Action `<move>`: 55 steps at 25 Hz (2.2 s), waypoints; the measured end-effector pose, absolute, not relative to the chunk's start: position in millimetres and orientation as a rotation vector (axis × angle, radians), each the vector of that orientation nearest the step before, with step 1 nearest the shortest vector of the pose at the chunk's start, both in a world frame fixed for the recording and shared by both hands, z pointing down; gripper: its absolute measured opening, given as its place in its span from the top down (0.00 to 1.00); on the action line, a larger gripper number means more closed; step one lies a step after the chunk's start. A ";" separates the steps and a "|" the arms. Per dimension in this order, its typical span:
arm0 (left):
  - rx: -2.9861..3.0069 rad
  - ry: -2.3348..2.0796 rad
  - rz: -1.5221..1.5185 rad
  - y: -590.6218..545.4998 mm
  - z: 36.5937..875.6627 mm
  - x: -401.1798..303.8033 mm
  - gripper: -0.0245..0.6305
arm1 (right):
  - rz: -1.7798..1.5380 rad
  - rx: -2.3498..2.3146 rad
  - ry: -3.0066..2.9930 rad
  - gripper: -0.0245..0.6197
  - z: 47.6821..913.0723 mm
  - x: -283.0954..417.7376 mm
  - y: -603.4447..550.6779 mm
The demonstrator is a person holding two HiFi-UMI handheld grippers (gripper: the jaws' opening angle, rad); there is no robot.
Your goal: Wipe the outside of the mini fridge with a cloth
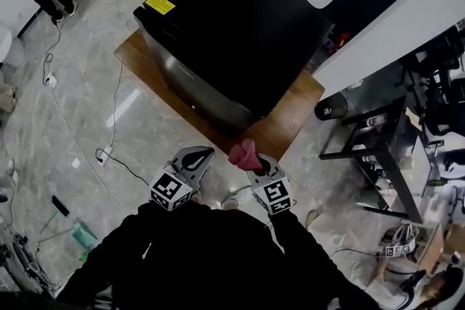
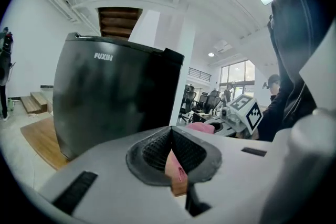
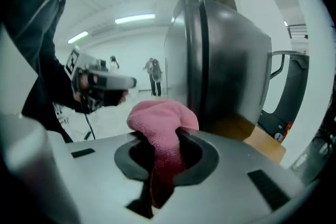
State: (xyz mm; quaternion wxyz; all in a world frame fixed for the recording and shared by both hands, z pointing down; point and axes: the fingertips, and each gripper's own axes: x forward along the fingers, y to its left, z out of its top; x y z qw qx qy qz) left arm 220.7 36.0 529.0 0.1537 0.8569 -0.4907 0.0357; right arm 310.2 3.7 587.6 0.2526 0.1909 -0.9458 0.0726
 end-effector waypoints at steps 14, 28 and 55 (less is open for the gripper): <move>2.494 -1.450 -0.001 82.4 495.9 108.5 0.95 | 0.345 0.479 -2.938 0.87 474.5 175.3 62.7; 2.562 -1.349 -0.025 122.2 491.5 156.2 0.95 | 0.421 0.621 -2.946 0.87 457.6 223.1 117.1; 2.494 -1.433 0.002 210.7 492.3 54.4 0.95 | 0.458 0.625 -3.025 0.87 442.3 133.5 184.8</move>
